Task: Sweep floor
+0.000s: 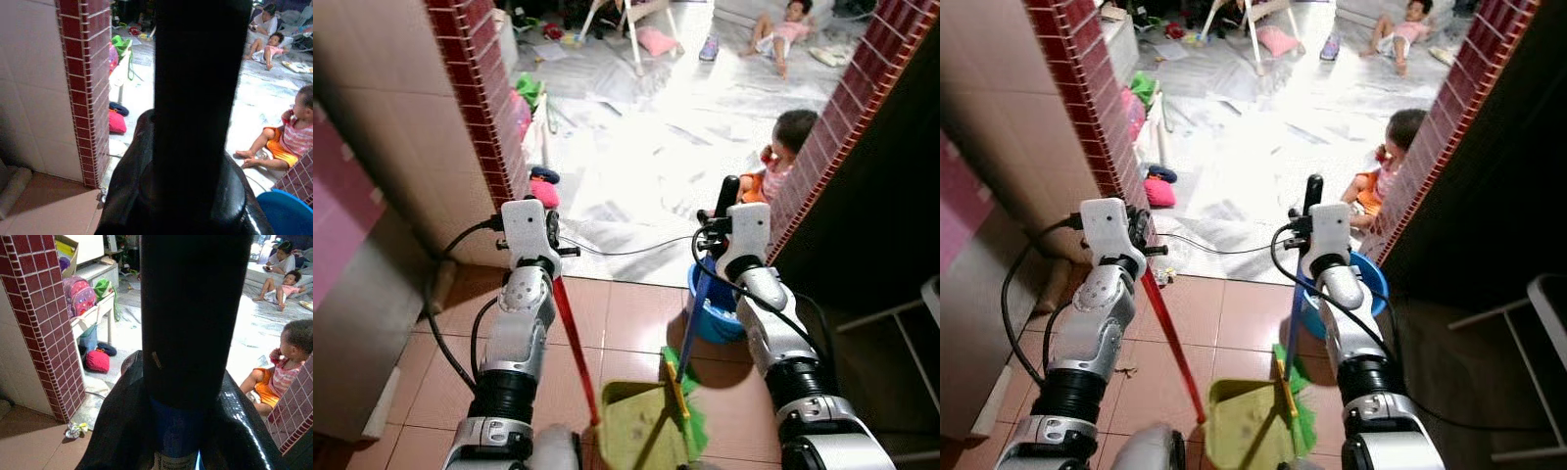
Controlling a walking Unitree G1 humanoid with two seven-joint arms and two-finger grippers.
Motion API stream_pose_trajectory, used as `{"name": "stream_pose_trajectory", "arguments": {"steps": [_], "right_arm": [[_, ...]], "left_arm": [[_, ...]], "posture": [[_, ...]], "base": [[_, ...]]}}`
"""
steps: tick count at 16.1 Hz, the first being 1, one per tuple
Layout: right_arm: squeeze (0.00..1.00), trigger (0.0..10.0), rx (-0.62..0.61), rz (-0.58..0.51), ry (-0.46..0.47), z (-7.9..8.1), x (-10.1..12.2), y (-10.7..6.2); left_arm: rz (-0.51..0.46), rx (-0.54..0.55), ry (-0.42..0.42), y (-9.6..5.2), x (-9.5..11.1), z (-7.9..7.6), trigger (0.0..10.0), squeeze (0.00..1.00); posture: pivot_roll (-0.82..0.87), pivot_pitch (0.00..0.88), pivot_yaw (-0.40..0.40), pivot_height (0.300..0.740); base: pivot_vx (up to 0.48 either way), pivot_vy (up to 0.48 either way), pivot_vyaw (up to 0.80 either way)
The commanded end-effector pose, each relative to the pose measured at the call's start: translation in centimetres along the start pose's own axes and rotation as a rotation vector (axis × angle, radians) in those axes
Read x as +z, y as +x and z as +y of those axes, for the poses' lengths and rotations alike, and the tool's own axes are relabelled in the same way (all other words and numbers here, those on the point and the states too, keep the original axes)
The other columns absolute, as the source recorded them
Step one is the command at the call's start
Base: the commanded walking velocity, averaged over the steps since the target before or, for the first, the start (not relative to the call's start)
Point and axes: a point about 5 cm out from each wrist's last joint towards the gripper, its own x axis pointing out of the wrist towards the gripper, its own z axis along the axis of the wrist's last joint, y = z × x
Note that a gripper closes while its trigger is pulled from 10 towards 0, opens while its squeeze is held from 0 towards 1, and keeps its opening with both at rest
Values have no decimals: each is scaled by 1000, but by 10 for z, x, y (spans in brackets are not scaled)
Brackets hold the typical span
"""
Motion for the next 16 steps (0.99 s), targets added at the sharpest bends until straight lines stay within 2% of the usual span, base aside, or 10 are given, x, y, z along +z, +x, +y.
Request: {"name": "stream_pose_trajectory", "arguments": {"steps": [1, 5, 12, 16], "right_arm": [[0, 10000, 16, -33, 10, 5, 6, 3], [0, 10000, 17, -36, 5, 4, 7, 3], [0, 10000, 6, -67, -29, 4, 11, 4], [0, 10000, -1, -73, -32, 5, 11, 4]], "left_arm": [[-60, 7, 20, 2, 17, 5, 10000, 0], [-115, -2, 20, 4, 31, 2, 10000, 0], [-247, -43, 14, 6, 75, -13, 10000, 0], [-245, -30, 19, 7, 77, -9, 10000, 0]], "posture": [[34, 0, -47, 740], [33, 0, -48, 740], [34, 0, -50, 740], [31, 0, -46, 740]], "base": [[0, 480, 0], [0, 480, 0], [0, 480, 0], [0, 480, 0]]}}
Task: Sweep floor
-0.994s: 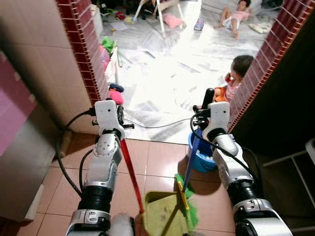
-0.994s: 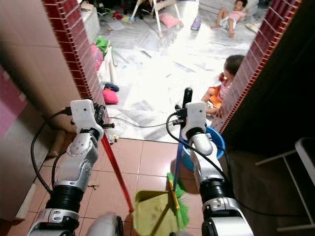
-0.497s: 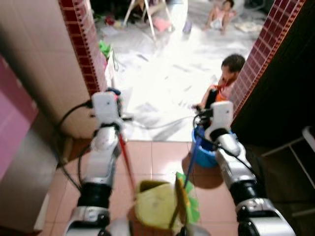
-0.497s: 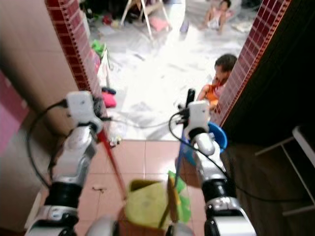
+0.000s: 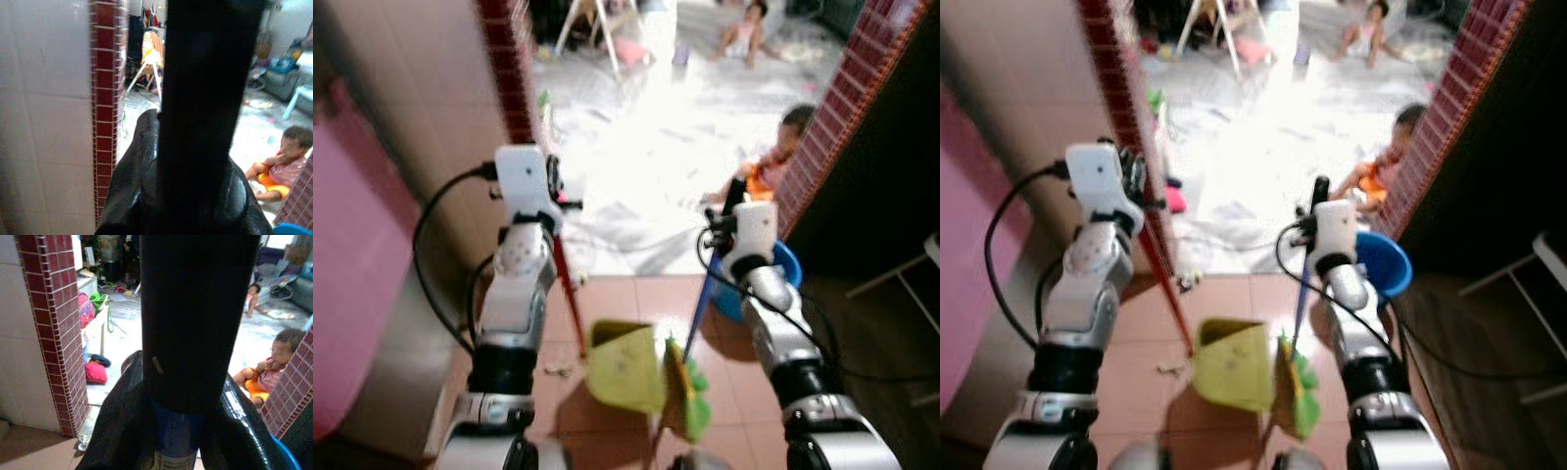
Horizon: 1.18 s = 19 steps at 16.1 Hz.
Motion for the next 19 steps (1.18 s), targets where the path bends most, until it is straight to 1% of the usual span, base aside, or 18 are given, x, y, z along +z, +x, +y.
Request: {"name": "stream_pose_trajectory", "arguments": {"steps": [1, 6, 9, 10, 11, 12, 14, 16, 18, 19], "right_arm": [[0, 10000, 24, -47, 2, 9, 11, 6], [0, 10000, 22, -48, 3, 9, 12, 7], [0, 10000, 21, -50, -1, 9, 12, 7], [0, 10000, 22, -51, -1, 8, 12, 7], [0, 10000, 23, -53, -3, 8, 13, 8], [0, 10000, 24, -53, -4, 8, 13, 8], [0, 10000, 25, -55, -6, 8, 13, 8], [0, 10000, 31, -55, -10, 9, 13, 9], [0, 10000, 35, -57, -11, 10, 13, 9], [0, 10000, 63, -66, -30, 13, 14, 9]], "left_arm": [[-46, 29, 0, 2, 13, 8, 10000, 0], [-60, 49, 32, 3, 15, 11, 10000, 0], [-82, 86, 68, 3, 16, 15, 10000, 0], [-84, 90, 72, 2, 15, 16, 10000, 0], [-95, 89, 94, 2, 16, 17, 10000, 0], [-96, 92, 92, 1, 15, 18, 10000, 0], [-100, 97, 107, 1, 15, 21, 10000, 0], [-109, 121, 139, 1, 14, 28, 10000, 0], [-117, 133, 159, 1, 13, 30, 10000, 0], [-155, 103, 231, 0, 15, 25, 10000, 0]], "posture": [[31, 0, -46, 740], [34, 0, -46, 740], [33, 0, -48, 740], [33, 0, -50, 740], [33, 0, -50, 740], [33, 0, -50, 740], [35, 0, -52, 740], [36, 0, -52, 740], [39, 0, -55, 740], [39, 0, -55, 740]], "base": [[0, 480, 0], [0, 456, 0], [0, 0, 0], [0, 0, 0], [0, 0, 0], [0, 0, 0], [0, 0, 0], [0, 0, 0], [0, 0, 0], [0, 0, 0]]}}
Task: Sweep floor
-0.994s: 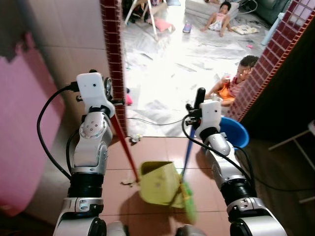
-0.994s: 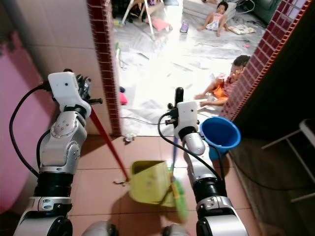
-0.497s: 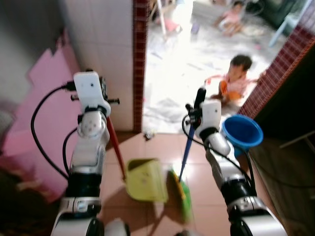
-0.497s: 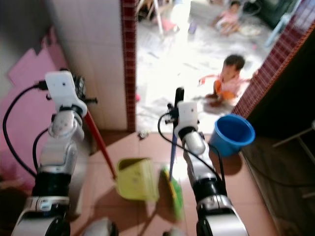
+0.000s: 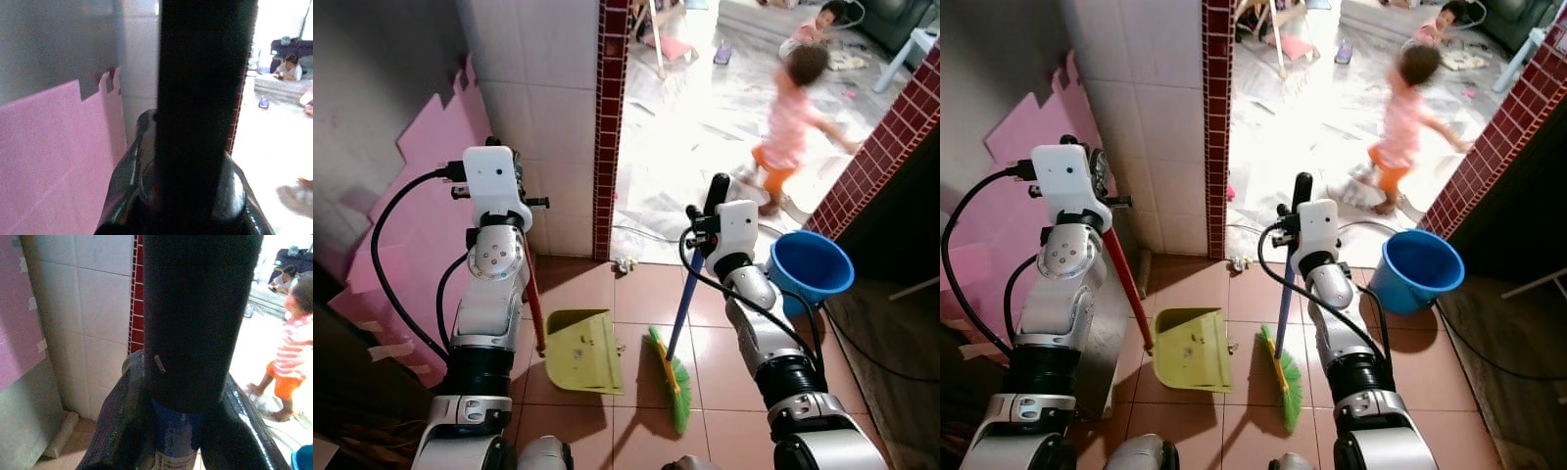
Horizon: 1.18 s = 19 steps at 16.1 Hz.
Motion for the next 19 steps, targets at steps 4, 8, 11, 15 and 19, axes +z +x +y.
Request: {"name": "stream_pose_trajectory", "arguments": {"steps": [4, 8, 11, 15, 19], "right_arm": [[0, 10000, 15, -32, -36, -1, 7, 3], [0, 10000, 8, -35, -31, -2, 7, 2], [0, 10000, 9, -35, -30, -2, 7, 2], [0, 10000, 11, -35, -33, -3, 8, 2], [0, 10000, 14, -36, -38, -3, 8, 2]], "left_arm": [[-98, -34, 30, 1, 14, -11, 10000, 0], [-96, -33, 37, 1, 11, -9, 10000, 0], [-90, -31, 36, 0, 9, -10, 10000, 0], [-87, -34, 34, -1, 7, -12, 10000, 0], [-78, -39, 42, -1, 3, -12, 10000, 0]], "posture": [[35, 0, -54, 740], [34, 0, -53, 740], [31, 0, -56, 740], [27, 0, -57, 740], [24, 0, -59, 740]], "base": [[196, 0, 678], [329, 0, 127], [354, 0, 0], [363, 0, 0], [386, 0, 0]]}}
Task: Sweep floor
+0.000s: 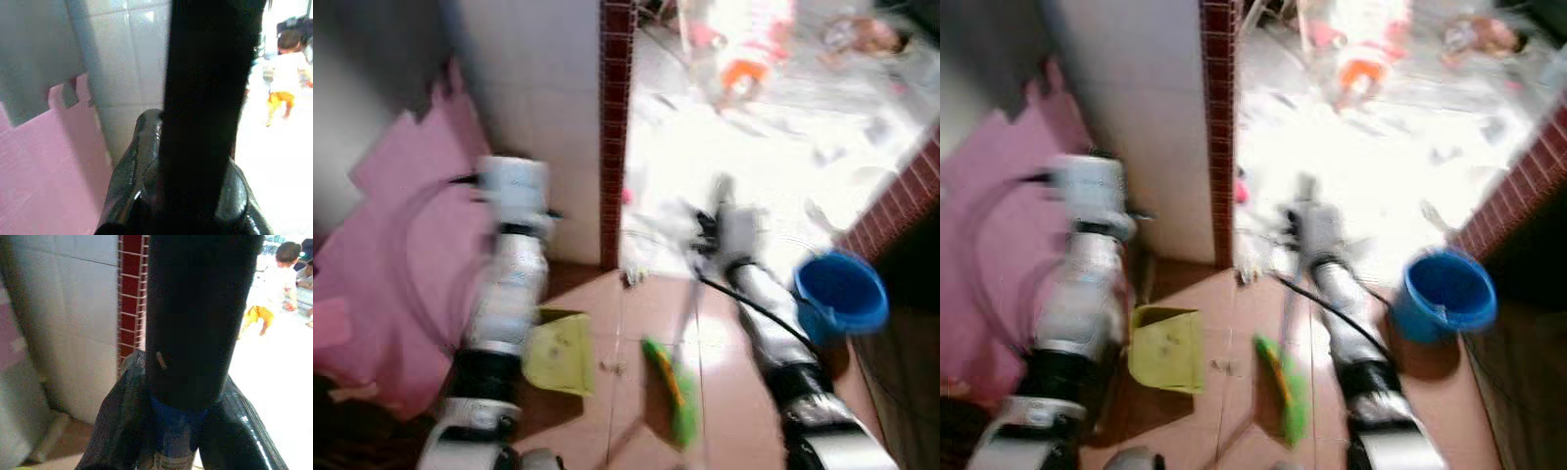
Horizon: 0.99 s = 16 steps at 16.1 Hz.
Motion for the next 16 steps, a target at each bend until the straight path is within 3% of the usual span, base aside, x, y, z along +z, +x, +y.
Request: {"name": "stream_pose_trajectory", "arguments": {"steps": [1, 5, 9, 13, 16], "right_arm": [[0, 10000, 39, -67, -27, 12, 18, 10], [0, 10000, 40, -64, -20, 13, 17, 8], [0, 10000, 40, -58, -14, 12, 16, 7], [0, 10000, 24, -73, 6, 12, 20, 7], [0, 10000, -22, -79, 40, 6, 23, 6]], "left_arm": [[-51, 52, -2, 5, 10, 15, 10000, 0], [-2, 71, 41, 1, -4, 18, 10000, 0], [-30, 82, 61, 1, 0, 22, 10000, 0], [28, 73, 124, -2, -28, 26, 10000, 0], [76, 68, 126, 3, -42, 24, 10000, 0]], "posture": [[24, 0, -59, 740], [19, 0, -56, 740], [23, 0, -57, 740], [9, 0, -57, 740], [-17, 1, -47, 740]], "base": [[345, 0, 0], [0, 0, 0], [0, 0, 0], [0, 0, 0], [0, 0, 0]]}}
